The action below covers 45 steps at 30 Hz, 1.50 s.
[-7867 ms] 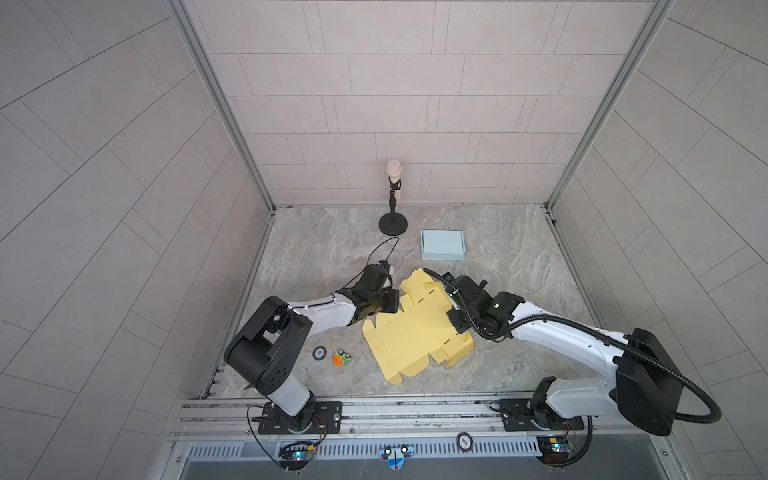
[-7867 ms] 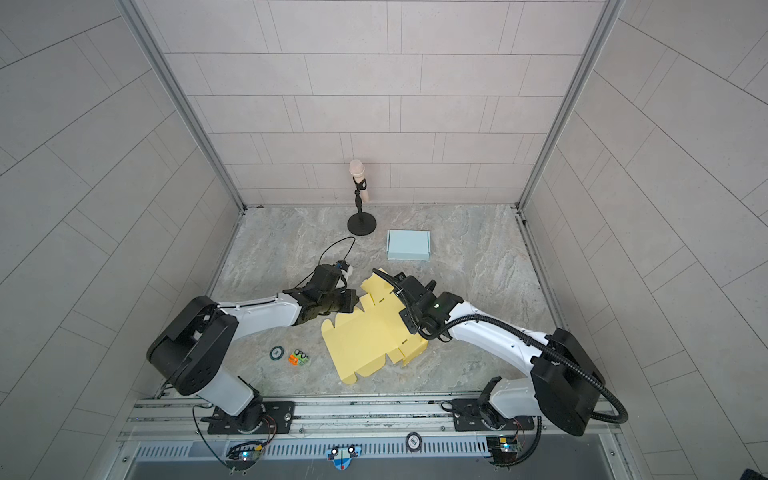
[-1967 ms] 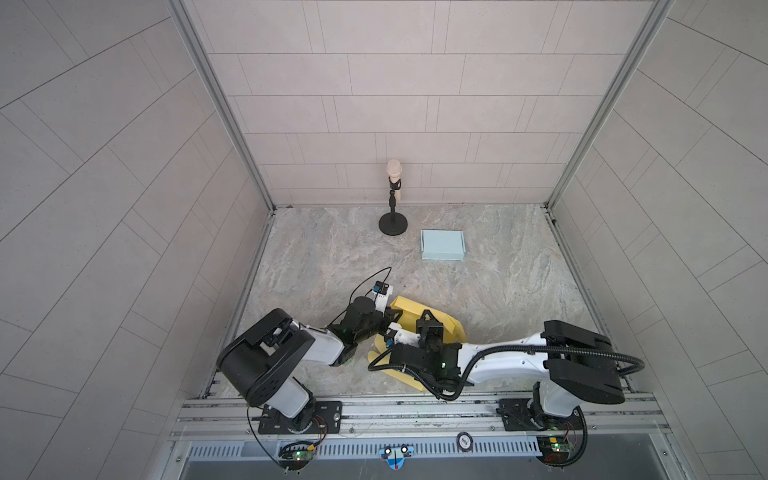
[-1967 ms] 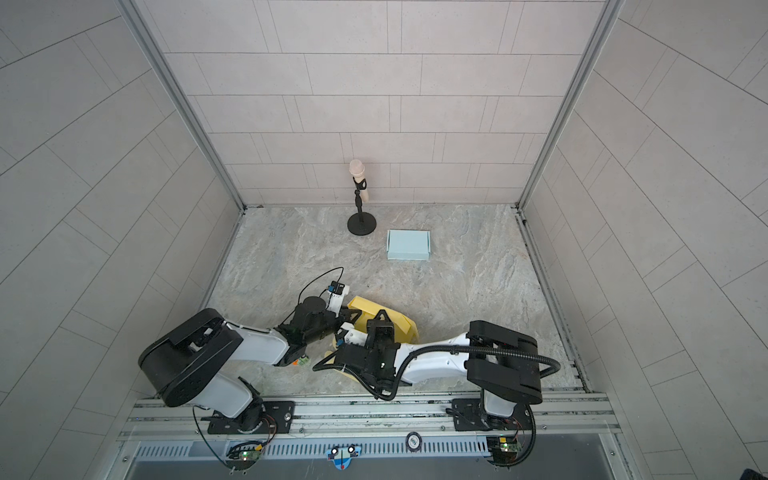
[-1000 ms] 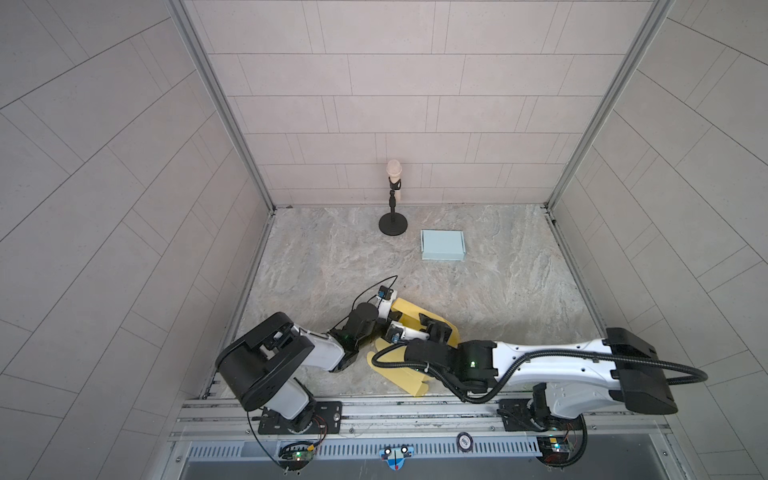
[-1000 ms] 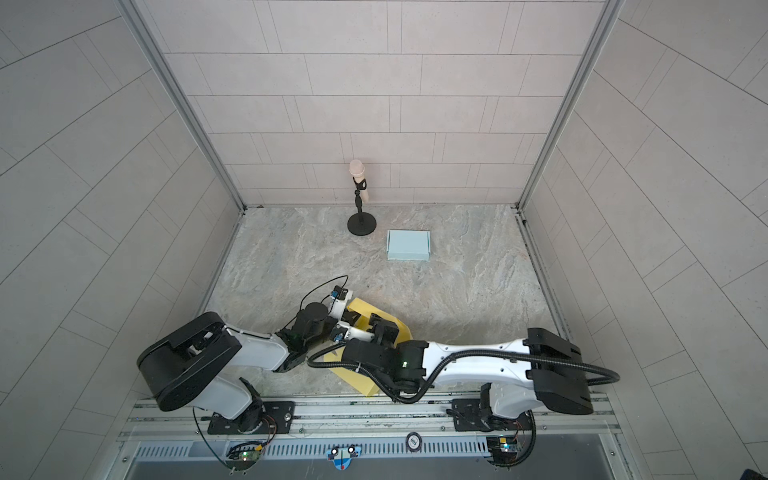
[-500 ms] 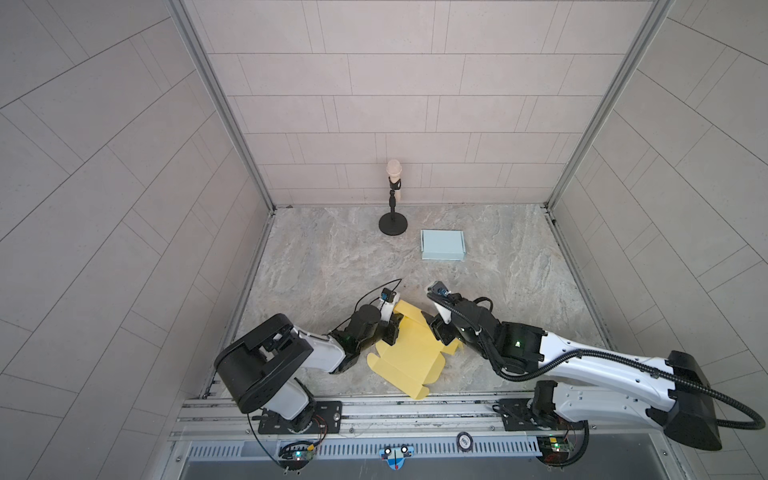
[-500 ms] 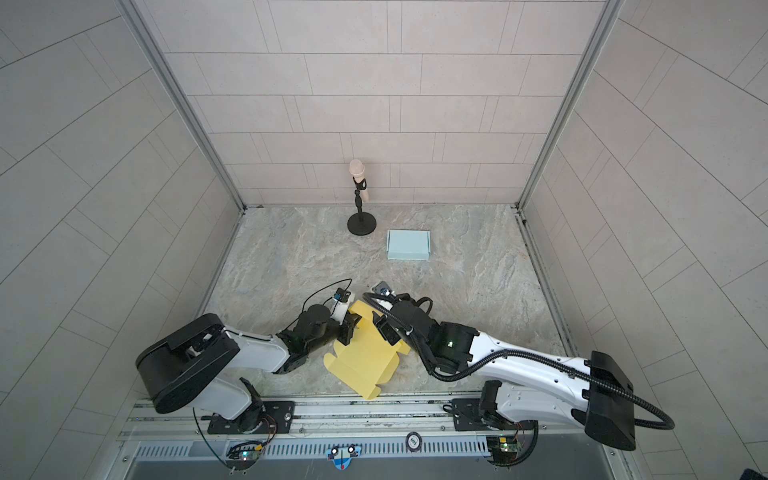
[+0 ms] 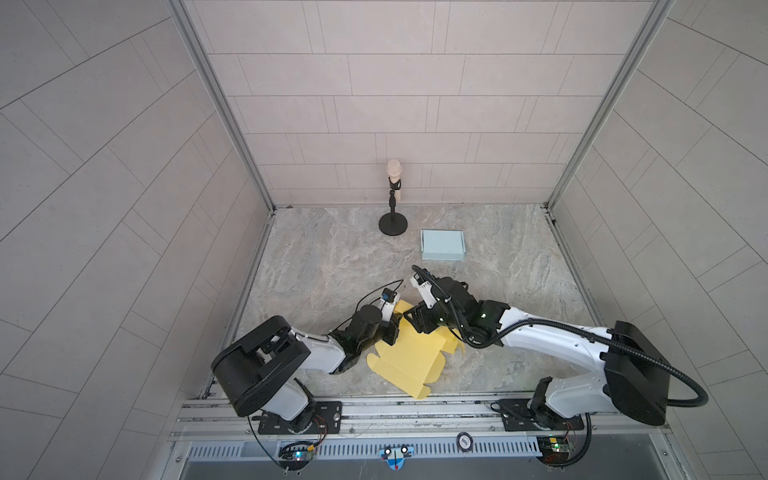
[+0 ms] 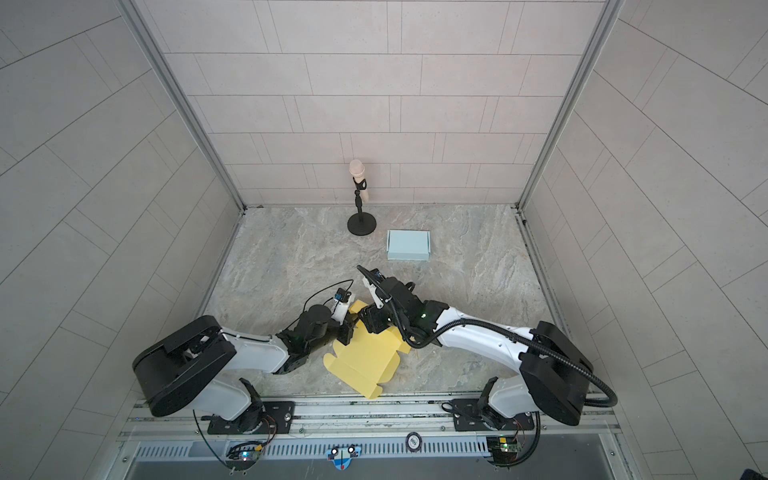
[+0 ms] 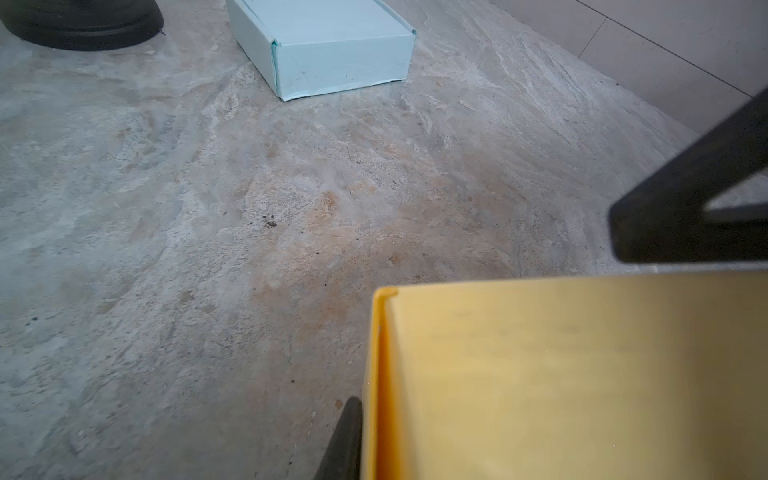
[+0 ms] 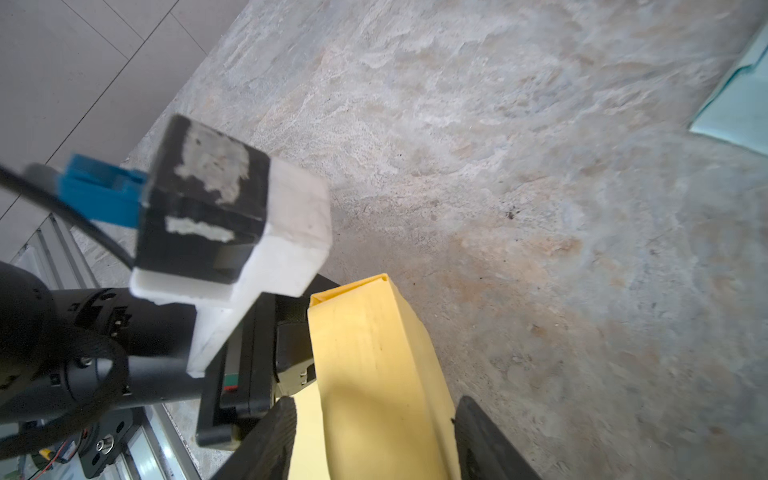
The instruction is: Fold the paper box
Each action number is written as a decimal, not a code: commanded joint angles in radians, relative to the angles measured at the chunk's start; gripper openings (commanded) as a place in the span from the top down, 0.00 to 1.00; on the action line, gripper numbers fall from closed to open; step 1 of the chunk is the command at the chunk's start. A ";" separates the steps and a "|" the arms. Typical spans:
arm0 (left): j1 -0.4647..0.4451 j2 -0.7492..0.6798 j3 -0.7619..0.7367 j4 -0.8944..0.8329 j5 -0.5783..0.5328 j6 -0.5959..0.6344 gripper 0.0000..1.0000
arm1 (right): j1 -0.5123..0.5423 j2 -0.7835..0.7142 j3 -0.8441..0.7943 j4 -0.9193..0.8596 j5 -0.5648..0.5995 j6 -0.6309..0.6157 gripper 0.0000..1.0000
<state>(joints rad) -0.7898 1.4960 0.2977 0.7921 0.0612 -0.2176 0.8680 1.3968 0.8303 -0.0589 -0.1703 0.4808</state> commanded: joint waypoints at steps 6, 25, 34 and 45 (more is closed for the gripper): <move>-0.008 0.029 0.038 -0.016 -0.044 0.023 0.86 | -0.041 0.107 0.026 0.040 -0.133 0.071 0.48; -0.035 0.133 0.041 0.054 -0.110 0.023 0.83 | -0.053 0.114 -0.019 0.087 -0.160 0.087 0.58; -0.048 0.136 0.031 0.069 -0.127 0.013 0.87 | -0.044 0.094 -0.036 0.103 -0.163 0.099 0.58; -0.049 0.079 -0.038 0.120 -0.106 -0.025 0.74 | -0.032 0.082 -0.036 0.082 -0.138 0.089 0.58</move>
<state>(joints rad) -0.8299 1.6062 0.2806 0.8860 -0.0647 -0.2279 0.8261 1.5051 0.8040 0.0406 -0.3115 0.5552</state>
